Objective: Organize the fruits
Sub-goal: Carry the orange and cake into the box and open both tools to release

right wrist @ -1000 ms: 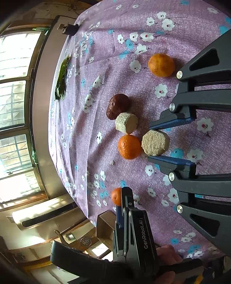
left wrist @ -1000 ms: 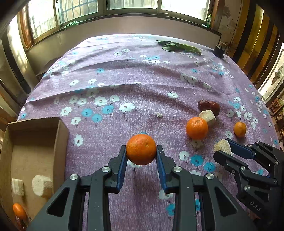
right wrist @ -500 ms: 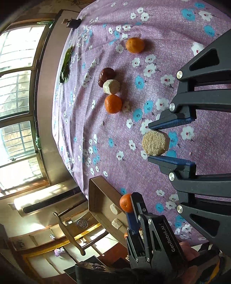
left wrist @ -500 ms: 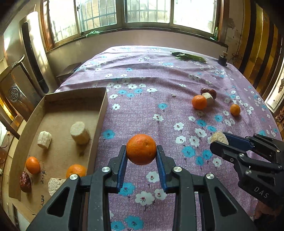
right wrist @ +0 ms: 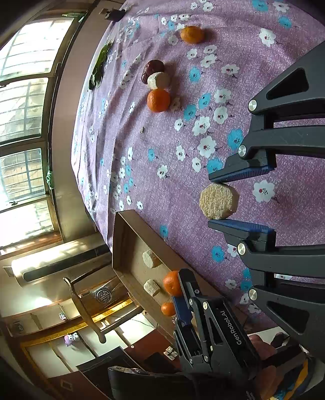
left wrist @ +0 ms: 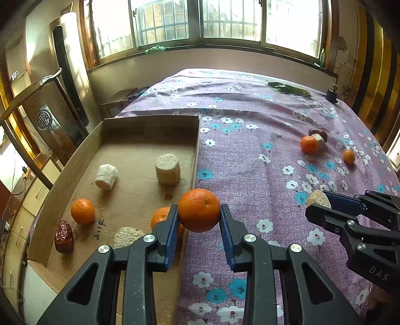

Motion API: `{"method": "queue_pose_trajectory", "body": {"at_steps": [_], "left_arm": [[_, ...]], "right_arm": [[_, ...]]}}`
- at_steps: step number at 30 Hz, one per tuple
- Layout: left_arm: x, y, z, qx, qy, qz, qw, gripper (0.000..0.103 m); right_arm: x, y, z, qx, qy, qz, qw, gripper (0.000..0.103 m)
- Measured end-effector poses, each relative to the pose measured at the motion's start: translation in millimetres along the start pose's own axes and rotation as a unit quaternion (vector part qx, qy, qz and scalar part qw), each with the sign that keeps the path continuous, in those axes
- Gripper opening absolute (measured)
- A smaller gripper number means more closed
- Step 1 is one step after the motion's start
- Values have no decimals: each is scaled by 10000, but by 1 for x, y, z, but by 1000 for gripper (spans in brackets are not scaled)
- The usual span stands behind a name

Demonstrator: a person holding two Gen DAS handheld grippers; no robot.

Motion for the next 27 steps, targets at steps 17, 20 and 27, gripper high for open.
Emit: {"method": "queue_pose_trajectory", "body": {"at_steps": [17,20,27], "left_arm": [[-12,68,-7,-547,-162,341,9978,31],[-12,78,-9,-636,-154,373,9972,31],[-14,111,-16,-985,-154,440,9940,31]], "right_arm": [[20,57,21,-572,152,164,9981,33],[22,66,25,-670,170,182,9974,33],[28,84,33,-881,215,206,9957,33]]}}
Point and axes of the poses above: each gripper's, at about its wrist camera, not at the fingertips, and x roughly the way its jaws point, y to its left, z to its top, the point moved 3 cm from there along x, roughly the way its jaws point, and after that the axes turned 8 degrees about y, right-handed, at the moved point
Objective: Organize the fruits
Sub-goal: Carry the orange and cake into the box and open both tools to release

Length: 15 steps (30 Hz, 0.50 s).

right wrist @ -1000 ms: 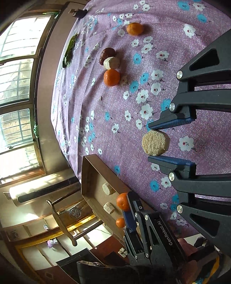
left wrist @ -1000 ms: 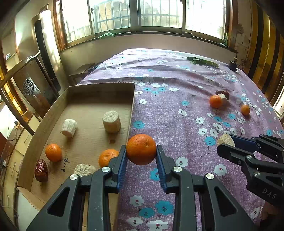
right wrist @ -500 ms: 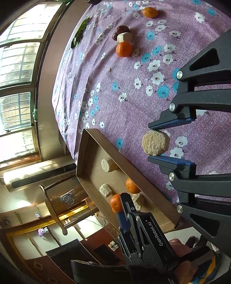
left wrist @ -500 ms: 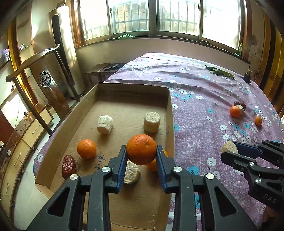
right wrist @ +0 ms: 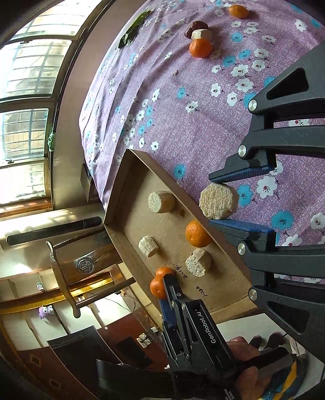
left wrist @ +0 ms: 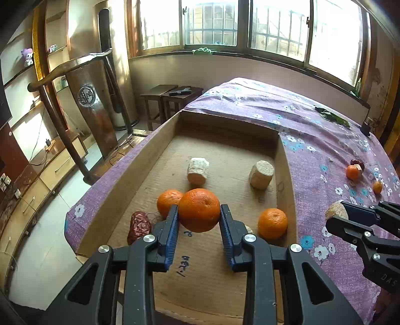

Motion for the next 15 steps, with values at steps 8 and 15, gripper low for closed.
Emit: {"method": "queue_pose_trajectory", "body": {"at_steps": [8,15], "left_arm": [[7,22,-8,-194,150,28,9997,31],[12,17,-10,-148,206,5,9997,31]], "right_arm": [[13,15,12,-218,75,68,9997,33],[23,24,20,-334,152,113,9993,33]]}}
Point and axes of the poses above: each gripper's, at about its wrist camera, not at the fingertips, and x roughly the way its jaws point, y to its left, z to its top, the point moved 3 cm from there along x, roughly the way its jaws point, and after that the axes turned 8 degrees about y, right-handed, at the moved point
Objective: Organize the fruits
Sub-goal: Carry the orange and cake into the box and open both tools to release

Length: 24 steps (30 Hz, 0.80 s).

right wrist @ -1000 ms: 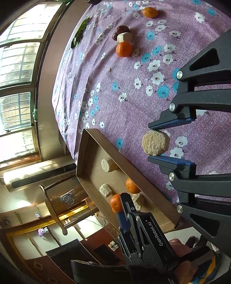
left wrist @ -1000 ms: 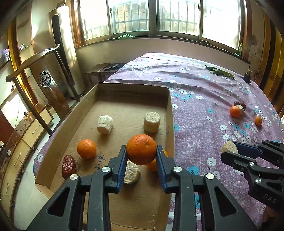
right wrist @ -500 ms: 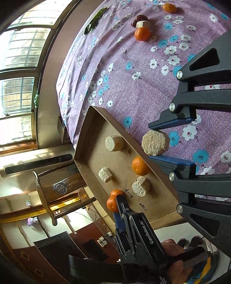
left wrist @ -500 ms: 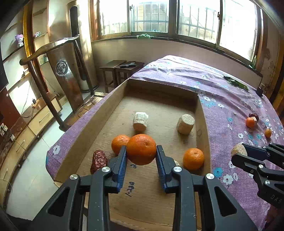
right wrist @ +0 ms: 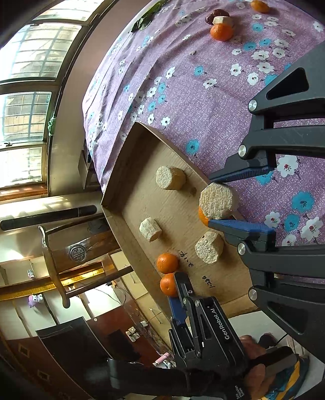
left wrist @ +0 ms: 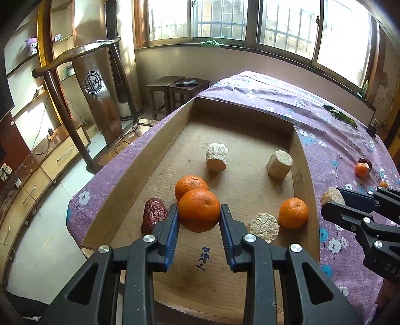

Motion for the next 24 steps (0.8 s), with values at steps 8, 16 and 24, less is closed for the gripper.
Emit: {"method": "queue_pose_trajectory", "body": {"at_steps": [8,16,24], "left_arm": [[6,-1,4,8,20,-5,10000,31],[12,1,5,-19,75,-22,10000,31],[14,1,7,1,70,-33,10000,31]], "right_arm": [[7,-1,10,-37,19,13,10000,33],[18,4,26,-149,74,77,9998,33],[39,12,41,-252,213,228,9992,33]]}}
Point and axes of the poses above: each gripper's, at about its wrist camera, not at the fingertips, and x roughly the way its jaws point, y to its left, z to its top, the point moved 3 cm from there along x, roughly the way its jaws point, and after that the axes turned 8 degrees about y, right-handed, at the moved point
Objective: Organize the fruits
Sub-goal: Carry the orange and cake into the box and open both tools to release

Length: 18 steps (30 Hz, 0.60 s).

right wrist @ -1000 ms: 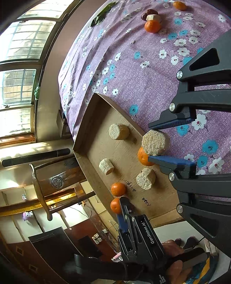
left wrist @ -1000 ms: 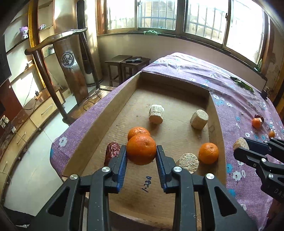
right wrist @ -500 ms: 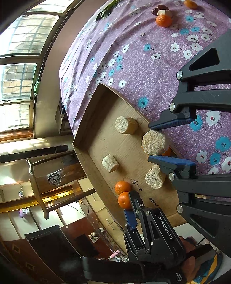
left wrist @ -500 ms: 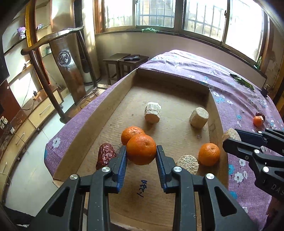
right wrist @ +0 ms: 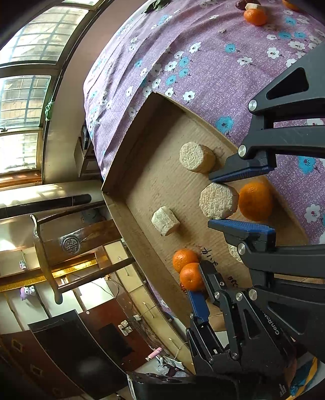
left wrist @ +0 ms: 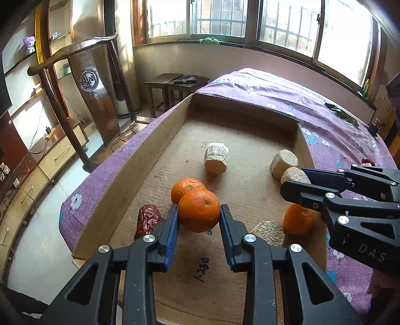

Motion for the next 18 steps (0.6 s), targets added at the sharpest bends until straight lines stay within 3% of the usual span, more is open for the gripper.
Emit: {"method": "queue_pose_trajectory", "body": {"at_steps": [18], "left_arm": [[1,-4,2,67,-39,-20,10000,31]], "right_arm": [[39,-4,12,31,323,120,9994,33]]}}
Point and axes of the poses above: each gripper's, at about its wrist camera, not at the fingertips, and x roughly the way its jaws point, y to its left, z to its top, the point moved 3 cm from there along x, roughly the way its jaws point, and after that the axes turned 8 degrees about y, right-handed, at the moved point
